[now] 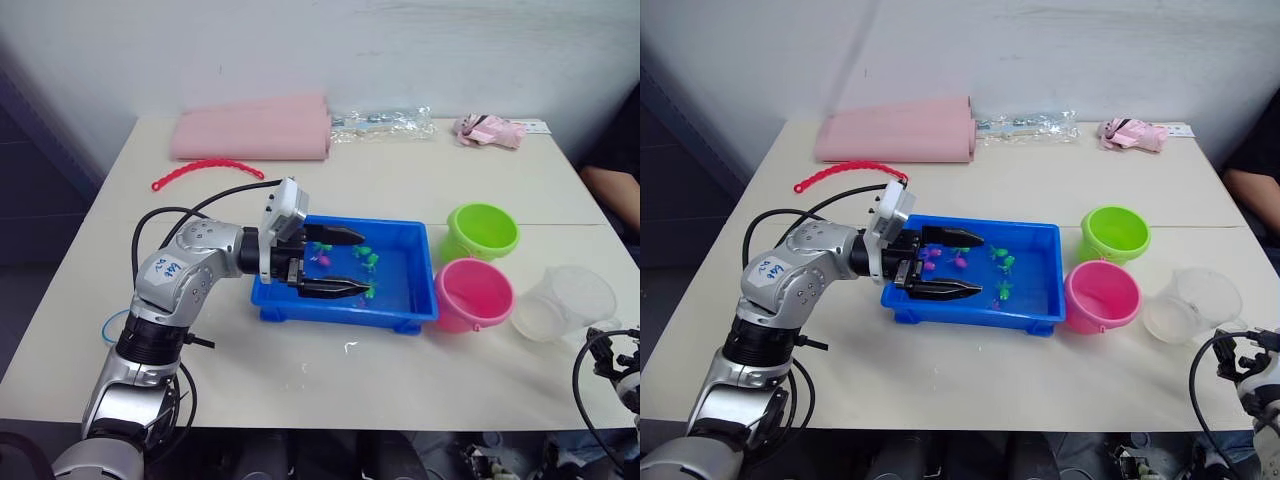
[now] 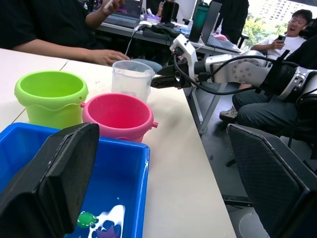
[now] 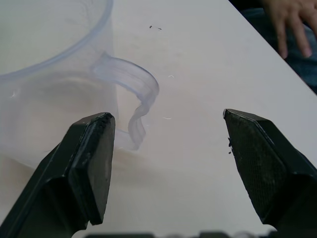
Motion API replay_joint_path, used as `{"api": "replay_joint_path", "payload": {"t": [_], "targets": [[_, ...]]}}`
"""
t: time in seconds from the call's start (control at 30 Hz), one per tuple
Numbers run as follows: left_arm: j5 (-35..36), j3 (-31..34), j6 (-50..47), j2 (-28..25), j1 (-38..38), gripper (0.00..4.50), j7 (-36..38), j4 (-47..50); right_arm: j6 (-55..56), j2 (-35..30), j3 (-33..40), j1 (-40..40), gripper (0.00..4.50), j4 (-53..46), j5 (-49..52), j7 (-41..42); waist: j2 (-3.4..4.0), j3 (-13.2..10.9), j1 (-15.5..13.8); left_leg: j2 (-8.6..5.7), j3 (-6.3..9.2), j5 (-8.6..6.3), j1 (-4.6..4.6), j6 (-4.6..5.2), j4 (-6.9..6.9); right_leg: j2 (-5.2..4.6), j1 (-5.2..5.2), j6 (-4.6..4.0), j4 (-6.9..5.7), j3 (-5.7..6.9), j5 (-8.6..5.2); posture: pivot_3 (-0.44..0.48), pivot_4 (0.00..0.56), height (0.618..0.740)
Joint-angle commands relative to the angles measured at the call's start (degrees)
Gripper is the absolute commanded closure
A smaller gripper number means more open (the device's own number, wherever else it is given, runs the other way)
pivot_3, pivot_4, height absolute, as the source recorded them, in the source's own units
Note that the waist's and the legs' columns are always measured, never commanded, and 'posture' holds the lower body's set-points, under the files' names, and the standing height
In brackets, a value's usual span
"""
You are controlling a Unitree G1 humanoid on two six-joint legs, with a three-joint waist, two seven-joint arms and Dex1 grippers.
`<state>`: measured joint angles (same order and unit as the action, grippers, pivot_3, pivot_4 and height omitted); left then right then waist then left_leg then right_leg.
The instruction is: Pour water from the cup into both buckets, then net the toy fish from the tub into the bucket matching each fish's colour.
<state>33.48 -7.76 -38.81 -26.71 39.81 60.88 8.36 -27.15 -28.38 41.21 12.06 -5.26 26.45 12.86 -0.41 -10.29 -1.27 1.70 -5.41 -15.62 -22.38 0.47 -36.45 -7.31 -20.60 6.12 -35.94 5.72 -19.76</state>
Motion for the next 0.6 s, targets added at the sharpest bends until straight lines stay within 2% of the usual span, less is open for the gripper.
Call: {"api": "replay_joint_path", "payload": {"t": [0.03, 0.3, 0.37, 0.4, 0.6], "targets": [[0.7, 0.9, 0.8, 0.0, 0.2, 0.00, -0.2, 2.1, 2.2, -0.4, 1.4, -1.1, 0.73, 1.4, -0.5, -0.5, 0.00, 0.0, 0.0, 0.00, 0.00, 0.00, 0.00, 0.00, 0.00, 0.01, 0.00, 0.00, 0.00, 0.00, 0.00, 0.000, 0.150, 0.738], [0.6, 1.0, 1.1, 0.1, 0.0, 0.00, -0.5, 2.2, 5.3, -0.5, 0.4, -5.6, 0.73, 6.8, -1.5, -0.2, 0.00, 0.0, 0.1, 0.00, -0.01, 0.01, 0.00, -0.01, 0.00, 0.01, 0.00, 0.00, 0.00, -0.01, 0.00, 0.000, 0.150, 0.738], [0.6, 1.1, 1.3, 0.1, 0.0, 0.00, -0.6, 2.1, 5.8, -0.5, 0.0, -6.6, 1.34, 7.9, -1.8, -0.1, 0.00, 0.0, 0.1, 0.00, -0.01, 0.01, 0.00, -0.01, 0.00, 0.01, 0.00, 0.00, 0.00, -0.01, 0.00, 0.000, 0.150, 0.738], [0.6, 1.1, 1.3, 0.1, 0.0, 0.00, -0.6, 2.1, 6.0, -0.6, -0.1, -6.8, 1.50, 8.3, -1.9, 0.0, 0.00, 0.0, 0.1, 0.00, -0.02, 0.02, 0.00, -0.01, 0.00, 0.01, 0.00, 0.00, 0.00, -0.02, 0.00, 0.000, 0.150, 0.738], [0.6, 1.2, 1.6, -0.1, 0.1, 0.00, -0.7, 1.8, 8.6, -0.1, -0.8, -9.2, 4.19, 12.0, -1.1, 1.9, 0.00, 0.0, 0.1, 0.00, -0.02, 0.02, 0.00, -0.01, -0.01, 0.01, 0.00, 0.00, 0.00, -0.02, 0.00, 0.000, 0.150, 0.738]]}}
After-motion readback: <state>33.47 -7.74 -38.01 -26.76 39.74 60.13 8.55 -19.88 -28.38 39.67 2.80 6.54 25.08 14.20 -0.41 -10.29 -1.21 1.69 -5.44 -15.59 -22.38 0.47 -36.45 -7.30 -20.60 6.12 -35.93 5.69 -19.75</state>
